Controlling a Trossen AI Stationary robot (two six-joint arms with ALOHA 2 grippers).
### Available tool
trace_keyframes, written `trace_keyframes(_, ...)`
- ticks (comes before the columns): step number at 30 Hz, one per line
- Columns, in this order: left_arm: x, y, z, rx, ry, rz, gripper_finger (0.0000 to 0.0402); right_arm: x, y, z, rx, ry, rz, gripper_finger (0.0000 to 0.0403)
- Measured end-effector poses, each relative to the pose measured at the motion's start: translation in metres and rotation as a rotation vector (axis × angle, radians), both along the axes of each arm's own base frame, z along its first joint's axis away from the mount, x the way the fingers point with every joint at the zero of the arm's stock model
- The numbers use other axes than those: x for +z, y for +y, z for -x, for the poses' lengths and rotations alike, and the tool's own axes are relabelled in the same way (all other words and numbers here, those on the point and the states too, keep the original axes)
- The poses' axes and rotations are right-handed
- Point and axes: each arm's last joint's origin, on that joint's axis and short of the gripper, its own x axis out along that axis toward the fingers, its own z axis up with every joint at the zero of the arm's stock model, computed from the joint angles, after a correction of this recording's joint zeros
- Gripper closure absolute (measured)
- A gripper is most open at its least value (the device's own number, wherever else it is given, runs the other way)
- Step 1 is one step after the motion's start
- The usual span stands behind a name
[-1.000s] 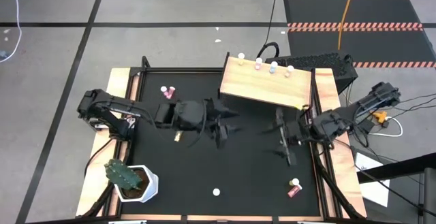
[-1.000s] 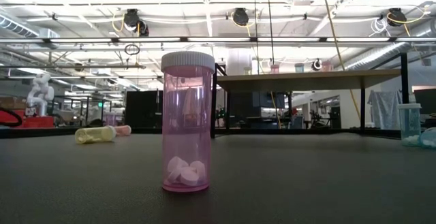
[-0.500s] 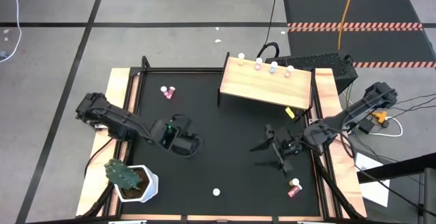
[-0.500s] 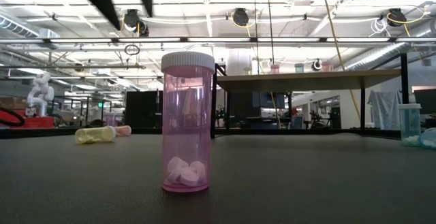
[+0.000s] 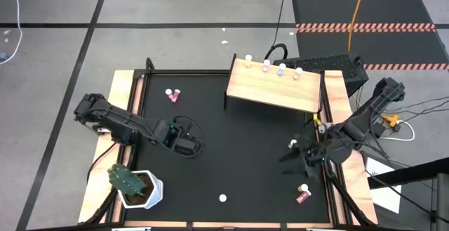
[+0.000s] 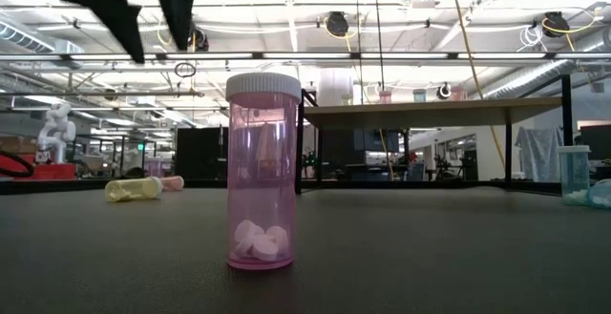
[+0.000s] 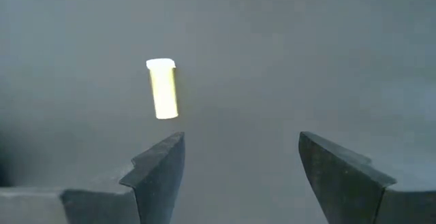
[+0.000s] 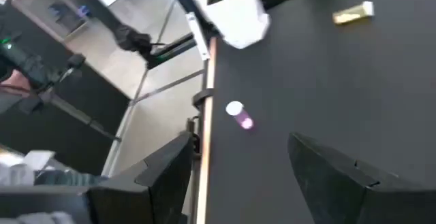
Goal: Pick and place medicine bottles onto shelf by color
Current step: Put the left yellow pill bottle on the shelf aligned with the other yellow pill bottle
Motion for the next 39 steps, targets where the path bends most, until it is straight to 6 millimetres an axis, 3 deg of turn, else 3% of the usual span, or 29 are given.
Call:
trace_keyframes(6, -0.041, 0.025, 0.015, 0.034, -0.028, 0.094, 0.0119, 0.003, -0.008, 0.003, -0.147, -0.037, -0.005, 0.0168)
trace_keyframes(14, -0.102, 0.054, 0.034, 0.066, 0.128, 0.172, 0.0119, 0.003, -0.021, -0.006, -0.262, -0.044, 0.012, 0.0168)
trace_keyframes(21, -0.121, 0.07, 0.038, -0.007, 0.113, 0.167, 0.0119, 0.004, -0.037, -0.015, -0.366, -0.045, 0.011, 0.0168)
trace_keyframes(26, -0.132, 0.071, 0.032, -0.068, 0.0, 0.177, 0.0119, 0.004, -0.046, -0.019, -0.413, -0.044, 0.018, 0.0168)
trace_keyframes(31, -0.141, 0.071, 0.037, -0.06, -0.001, 0.181, 0.0124, 0.004, -0.054, -0.023, -0.458, -0.049, 0.032, 0.0168)
trace_keyframes(34, -0.144, 0.072, 0.04, -0.067, 0.009, 0.173, 0.0153, 0.004, -0.06, -0.025, -0.483, -0.05, 0.039, 0.0168)
trace_keyframes(39, -0.146, 0.072, 0.043, -0.068, 0.026, 0.166, 0.0241, 0.004, -0.067, -0.028, -0.467, -0.031, 0.018, 0.0168)
